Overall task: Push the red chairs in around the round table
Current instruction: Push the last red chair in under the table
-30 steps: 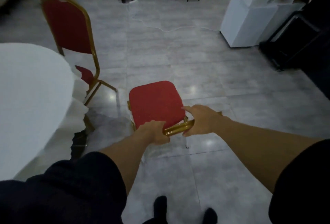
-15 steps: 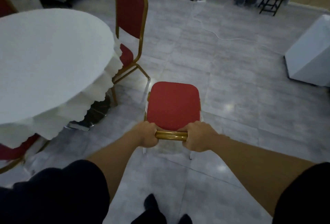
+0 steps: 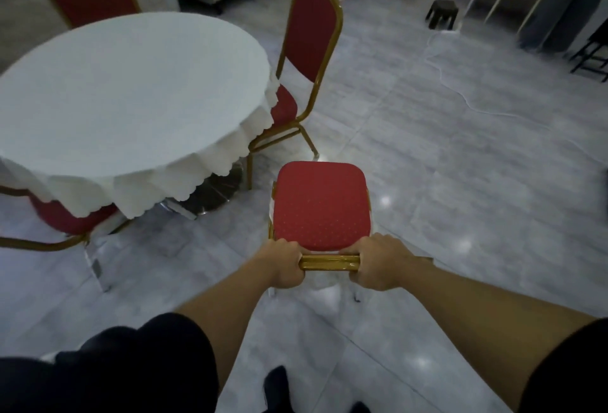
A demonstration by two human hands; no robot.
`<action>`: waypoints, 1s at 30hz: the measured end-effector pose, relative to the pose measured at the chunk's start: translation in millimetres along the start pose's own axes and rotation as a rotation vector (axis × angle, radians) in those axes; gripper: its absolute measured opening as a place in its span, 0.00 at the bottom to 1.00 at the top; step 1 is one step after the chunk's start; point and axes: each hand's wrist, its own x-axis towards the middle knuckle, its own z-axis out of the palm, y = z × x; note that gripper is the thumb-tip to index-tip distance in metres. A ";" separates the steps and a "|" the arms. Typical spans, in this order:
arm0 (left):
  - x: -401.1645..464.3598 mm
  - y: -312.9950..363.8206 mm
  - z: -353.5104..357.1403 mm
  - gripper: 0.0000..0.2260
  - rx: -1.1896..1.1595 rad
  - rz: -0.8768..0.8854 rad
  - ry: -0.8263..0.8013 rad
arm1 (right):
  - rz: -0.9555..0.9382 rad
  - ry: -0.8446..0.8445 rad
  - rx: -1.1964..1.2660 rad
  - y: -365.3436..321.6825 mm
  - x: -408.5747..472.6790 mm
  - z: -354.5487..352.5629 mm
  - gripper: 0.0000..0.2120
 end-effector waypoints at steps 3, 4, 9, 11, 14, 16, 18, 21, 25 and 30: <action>-3.5 5.3 6.6 0.18 -0.051 -0.061 0.014 | -0.056 -0.010 -0.029 6.5 2.8 -3.2 0.13; -6.4 8.9 10.6 0.17 -0.077 -0.090 0.027 | -0.081 -0.022 -0.042 8.8 2.9 -4.4 0.13; -22.2 26.8 34.1 0.21 -0.149 -0.203 0.082 | -0.180 -0.087 -0.081 17.1 -0.8 -9.8 0.08; -29.0 35.8 42.7 0.22 -0.174 -0.241 0.111 | -0.220 -0.097 -0.113 19.3 -2.8 -10.8 0.12; -40.1 47.7 57.0 0.22 -0.215 -0.280 0.148 | -0.282 -0.115 -0.171 20.7 -5.6 -10.2 0.19; -51.0 54.5 66.2 0.23 -0.248 -0.304 0.164 | -0.328 -0.128 -0.200 18.2 -7.4 -9.3 0.19; -60.3 58.8 72.5 0.24 -0.288 -0.327 0.183 | -0.365 -0.141 -0.225 14.6 -8.1 -8.8 0.19; -72.1 60.5 80.8 0.25 -0.322 -0.370 0.213 | -0.408 -0.141 -0.254 5.3 -4.9 -7.3 0.20; -82.2 57.7 87.1 0.26 -0.335 -0.405 0.253 | -0.451 -0.144 -0.278 -8.3 0.1 -5.8 0.21; -77.2 53.0 88.8 0.23 -0.364 -0.439 0.281 | -0.518 -0.175 -0.272 -6.4 12.2 -17.6 0.23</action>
